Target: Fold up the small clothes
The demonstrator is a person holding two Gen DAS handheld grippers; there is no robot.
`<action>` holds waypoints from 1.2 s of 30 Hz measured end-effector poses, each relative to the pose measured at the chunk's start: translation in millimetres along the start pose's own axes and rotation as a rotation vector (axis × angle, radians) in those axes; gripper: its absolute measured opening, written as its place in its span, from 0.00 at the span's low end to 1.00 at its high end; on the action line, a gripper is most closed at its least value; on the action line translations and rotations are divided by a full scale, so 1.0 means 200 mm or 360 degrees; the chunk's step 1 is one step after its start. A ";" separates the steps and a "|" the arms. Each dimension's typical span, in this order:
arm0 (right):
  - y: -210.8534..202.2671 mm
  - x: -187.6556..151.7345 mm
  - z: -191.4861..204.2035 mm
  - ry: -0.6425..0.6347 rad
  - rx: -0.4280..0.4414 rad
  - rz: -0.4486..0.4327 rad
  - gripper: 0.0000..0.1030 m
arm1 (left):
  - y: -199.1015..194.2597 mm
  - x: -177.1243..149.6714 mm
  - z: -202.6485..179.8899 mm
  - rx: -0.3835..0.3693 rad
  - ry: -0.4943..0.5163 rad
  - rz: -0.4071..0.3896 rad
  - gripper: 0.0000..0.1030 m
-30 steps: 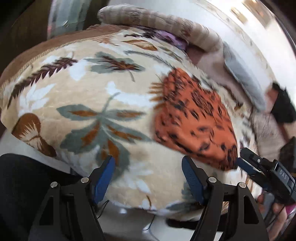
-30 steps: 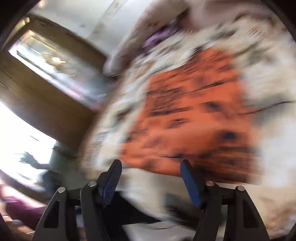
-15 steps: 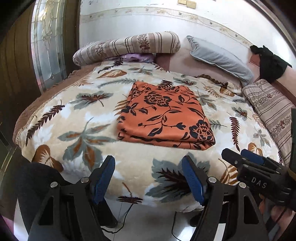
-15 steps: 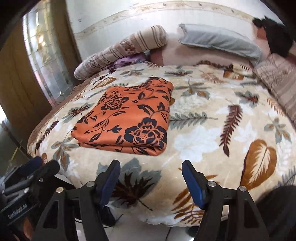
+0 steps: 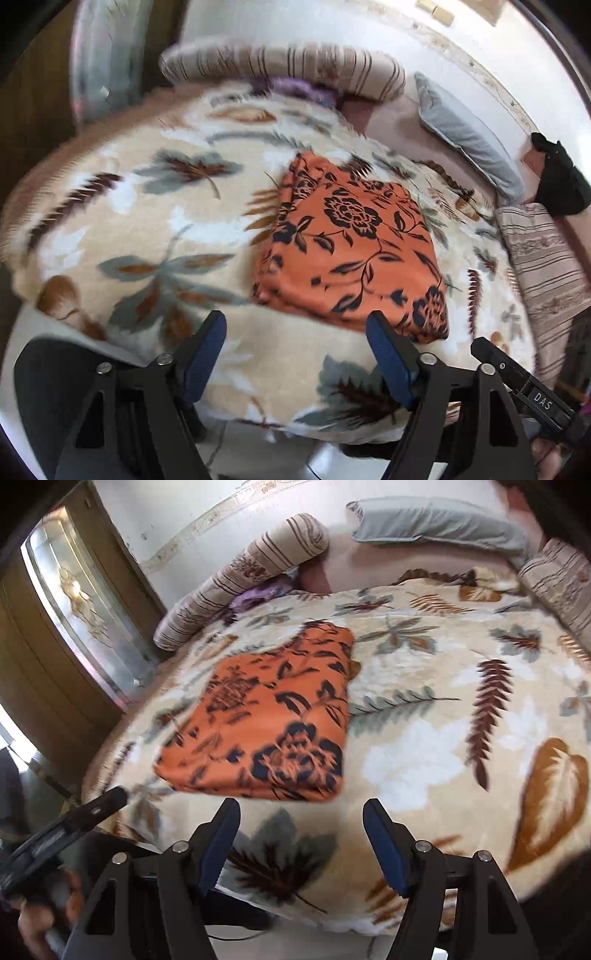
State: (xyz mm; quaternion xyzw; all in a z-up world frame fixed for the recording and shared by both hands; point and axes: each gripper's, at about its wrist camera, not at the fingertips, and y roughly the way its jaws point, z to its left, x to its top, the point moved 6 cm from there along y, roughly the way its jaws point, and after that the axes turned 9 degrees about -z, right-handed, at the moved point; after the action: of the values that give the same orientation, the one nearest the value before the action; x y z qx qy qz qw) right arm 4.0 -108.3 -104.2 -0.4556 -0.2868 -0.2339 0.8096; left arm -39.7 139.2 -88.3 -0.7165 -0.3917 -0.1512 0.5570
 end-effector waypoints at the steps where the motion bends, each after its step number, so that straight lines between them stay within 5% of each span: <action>1: 0.03 0.03 -0.02 0.0049 0.0036 0.0032 0.72 | 0.06 0.06 0.01 -0.0056 -0.0024 0.0018 0.77; 9: 0.26 0.18 -0.30 0.0491 0.0201 0.0219 0.72 | 0.51 0.39 -0.06 -0.0273 -0.0049 0.0229 0.77; 13: 0.23 0.06 -0.37 0.0558 0.0223 0.0379 0.72 | 0.65 0.33 -0.05 -0.0227 -0.0027 0.0298 0.77; 16: 0.07 0.00 -0.43 0.0479 0.0112 0.0368 0.72 | 0.73 0.24 -0.03 -0.0122 0.0089 0.0338 0.77; 21: -0.06 0.22 -0.45 0.0411 0.0092 0.0311 0.72 | 0.76 0.21 0.00 -0.0173 0.0044 0.0336 0.80; 26: 0.30 0.52 -0.32 0.0369 0.0365 0.0330 0.73 | 0.76 0.20 0.01 -0.0185 0.0065 0.0298 0.80; 32: 0.95 0.62 -0.32 0.0674 0.0553 0.0409 0.74 | 0.76 0.20 0.02 -0.0181 0.0055 0.0296 0.81; 33: 0.99 0.62 -0.33 0.0676 0.0522 0.0390 0.72 | 0.76 0.20 0.02 -0.0176 0.0057 0.0297 0.81; 34: 1.02 0.62 -0.33 0.0660 0.0521 0.0373 0.59 | 0.76 0.20 0.02 -0.0170 0.0056 0.0296 0.81; 35: 1.04 0.63 -0.32 0.0571 0.0473 0.0370 0.28 | 0.76 0.20 0.02 -0.0169 0.0048 0.0292 0.82; 36: 1.05 0.63 -0.32 0.0507 0.0414 0.0369 0.28 | 0.76 0.20 0.01 -0.0165 0.0044 0.0291 0.82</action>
State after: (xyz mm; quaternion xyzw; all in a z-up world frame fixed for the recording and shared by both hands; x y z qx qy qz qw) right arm 246.1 -78.9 -172.2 -0.3348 -0.1290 -0.1693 0.9179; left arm 96.2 145.7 -166.8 -0.7749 -0.3086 -0.1297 0.5362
